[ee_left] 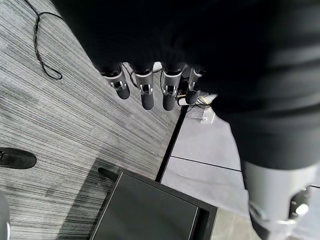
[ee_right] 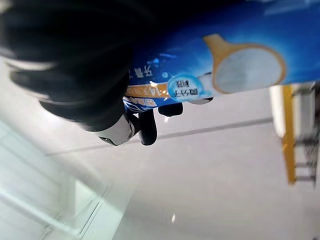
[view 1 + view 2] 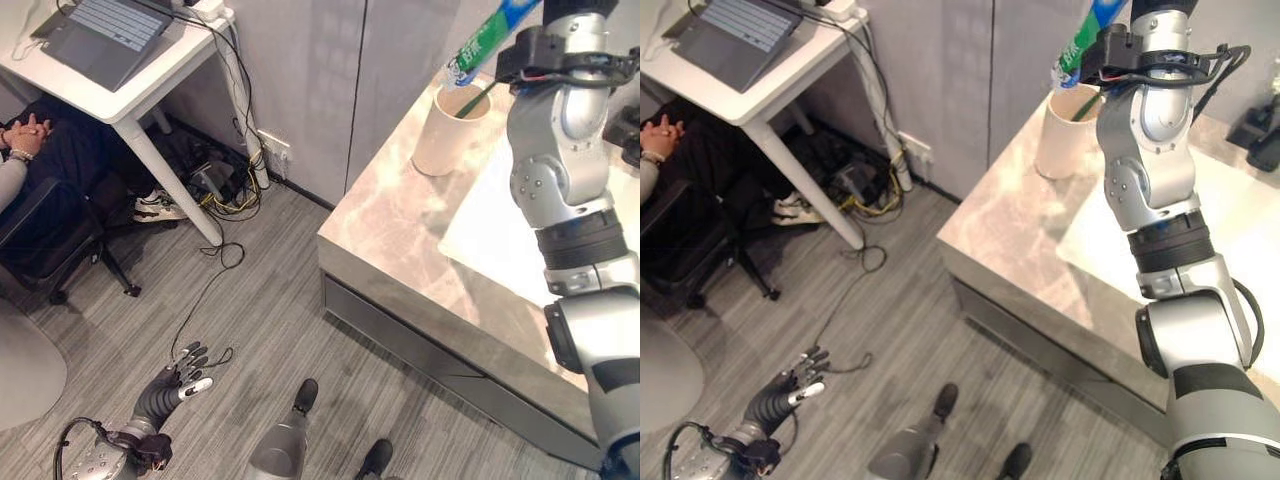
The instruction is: Put brush and paste in cup on sink, flatten towel.
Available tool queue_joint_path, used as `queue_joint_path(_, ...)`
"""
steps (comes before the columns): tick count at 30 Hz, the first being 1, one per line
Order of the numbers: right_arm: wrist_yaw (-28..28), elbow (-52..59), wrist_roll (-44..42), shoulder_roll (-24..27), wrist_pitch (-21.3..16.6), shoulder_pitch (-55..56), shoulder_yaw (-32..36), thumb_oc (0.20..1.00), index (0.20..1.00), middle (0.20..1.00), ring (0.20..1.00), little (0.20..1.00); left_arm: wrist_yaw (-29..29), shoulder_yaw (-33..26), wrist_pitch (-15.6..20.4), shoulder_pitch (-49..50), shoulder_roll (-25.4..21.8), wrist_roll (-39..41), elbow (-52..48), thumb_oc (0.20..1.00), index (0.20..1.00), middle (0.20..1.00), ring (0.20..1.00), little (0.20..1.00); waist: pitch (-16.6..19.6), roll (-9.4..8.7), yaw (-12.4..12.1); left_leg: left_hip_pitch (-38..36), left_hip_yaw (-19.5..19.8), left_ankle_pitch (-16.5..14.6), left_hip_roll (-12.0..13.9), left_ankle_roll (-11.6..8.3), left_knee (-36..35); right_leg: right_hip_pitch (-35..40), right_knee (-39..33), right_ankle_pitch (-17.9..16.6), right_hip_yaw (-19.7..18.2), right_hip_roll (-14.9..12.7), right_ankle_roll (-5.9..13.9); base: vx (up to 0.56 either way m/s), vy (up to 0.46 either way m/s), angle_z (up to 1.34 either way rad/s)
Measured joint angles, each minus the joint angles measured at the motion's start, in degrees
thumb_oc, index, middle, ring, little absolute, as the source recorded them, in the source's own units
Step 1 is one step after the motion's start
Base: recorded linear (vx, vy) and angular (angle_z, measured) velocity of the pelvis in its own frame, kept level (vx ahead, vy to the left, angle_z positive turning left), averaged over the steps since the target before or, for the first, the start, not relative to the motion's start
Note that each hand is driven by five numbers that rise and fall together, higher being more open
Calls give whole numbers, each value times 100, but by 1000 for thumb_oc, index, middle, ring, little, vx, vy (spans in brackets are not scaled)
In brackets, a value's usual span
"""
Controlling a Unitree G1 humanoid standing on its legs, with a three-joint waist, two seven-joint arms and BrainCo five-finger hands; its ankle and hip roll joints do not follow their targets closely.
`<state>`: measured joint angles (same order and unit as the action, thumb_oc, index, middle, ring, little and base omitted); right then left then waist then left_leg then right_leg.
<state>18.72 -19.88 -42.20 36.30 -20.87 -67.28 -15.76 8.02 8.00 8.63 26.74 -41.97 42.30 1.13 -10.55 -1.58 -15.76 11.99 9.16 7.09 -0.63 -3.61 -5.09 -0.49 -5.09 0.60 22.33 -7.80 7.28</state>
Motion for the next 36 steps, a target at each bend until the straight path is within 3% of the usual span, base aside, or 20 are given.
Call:
queue_joint_path(24,-27,-348,-35,-114,119,-1,-248,200,200,200,200,200,-32,209,-3,-54,371,-15,245,1000,1000,1000,1000,1000,-3,-9,75,18,-39,0,10,1,-2,-42,1,-10,-50,4,2,0,0,0)
queue_joint_path(36,-18,-680,-36,-184,130,-1,-230,200,200,200,200,200,-30,232,-2,-59,414,-15,247,1000,1000,1000,1000,1000,-76,-140,74,33,-21,0,12,1,-3,-48,1,-10,-31,11,2,0,0,0)
